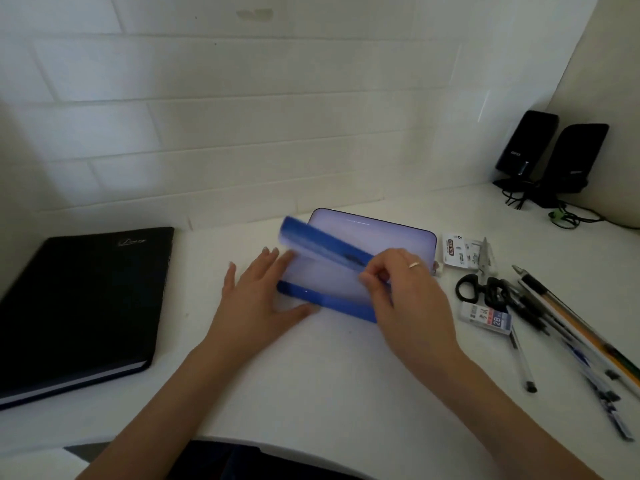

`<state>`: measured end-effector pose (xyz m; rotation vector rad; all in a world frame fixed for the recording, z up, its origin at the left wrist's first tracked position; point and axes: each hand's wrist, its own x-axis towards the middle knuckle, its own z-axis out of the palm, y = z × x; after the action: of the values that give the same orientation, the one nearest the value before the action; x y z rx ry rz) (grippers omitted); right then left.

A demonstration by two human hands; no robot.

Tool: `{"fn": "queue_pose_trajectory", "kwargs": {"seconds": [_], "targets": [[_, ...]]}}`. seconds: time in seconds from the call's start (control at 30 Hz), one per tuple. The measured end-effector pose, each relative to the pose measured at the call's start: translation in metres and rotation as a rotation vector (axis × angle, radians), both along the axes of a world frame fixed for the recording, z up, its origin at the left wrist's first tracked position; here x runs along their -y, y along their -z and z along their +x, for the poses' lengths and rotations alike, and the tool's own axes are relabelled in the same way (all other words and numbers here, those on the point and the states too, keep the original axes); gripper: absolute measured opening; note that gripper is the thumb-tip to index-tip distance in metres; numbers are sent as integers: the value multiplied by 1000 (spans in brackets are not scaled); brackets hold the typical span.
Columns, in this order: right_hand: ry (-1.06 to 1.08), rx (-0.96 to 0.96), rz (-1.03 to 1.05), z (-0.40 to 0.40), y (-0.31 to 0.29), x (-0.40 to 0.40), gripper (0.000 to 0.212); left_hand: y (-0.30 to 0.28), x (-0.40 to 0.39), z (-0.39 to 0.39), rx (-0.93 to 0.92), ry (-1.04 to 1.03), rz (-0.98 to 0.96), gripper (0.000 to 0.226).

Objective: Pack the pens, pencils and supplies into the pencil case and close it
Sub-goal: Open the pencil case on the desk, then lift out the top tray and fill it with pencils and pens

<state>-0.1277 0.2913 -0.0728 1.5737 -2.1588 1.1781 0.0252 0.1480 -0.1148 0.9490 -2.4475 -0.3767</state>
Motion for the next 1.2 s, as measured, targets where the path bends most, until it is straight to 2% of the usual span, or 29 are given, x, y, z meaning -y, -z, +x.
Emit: {"fn": "queue_pose_trajectory", "kwargs": {"seconds": [0.1,0.17,0.2,0.33,0.43,0.57,0.67,0.9,1.07,1.2], "targets": [[43,108,-83,-23,-11,-6,8,2,-2,-1,-15,146,-100,50],[112,122,-107,-50,-19,-13,9,0,-5,-1,-51,176,-148,21],[165,107,-102,-66,-22,-17,10,-2,-6,-2,-62,178,-174,13],[337,108,-27,-116,-23,-28,13,-4,-10,-3,-45,175,-239,21],[313,54,94,-127,-18,-11,13,-6,-14,-1,-3,116,-288,29],[309,26,274,-124,-13,34,19,-6,-14,3,-46,45,-293,33],[301,-2,290,-115,-10,53,19,-8,-14,5,-59,-51,-273,33],[126,4,123,-53,2,15,14,-1,-8,2,69,-211,-253,30],[-43,-19,194,-10,18,-26,10,-2,-8,4,70,-325,-236,23],[-187,-127,277,8,24,-42,10,-3,7,23,24,-453,-184,10]]}}
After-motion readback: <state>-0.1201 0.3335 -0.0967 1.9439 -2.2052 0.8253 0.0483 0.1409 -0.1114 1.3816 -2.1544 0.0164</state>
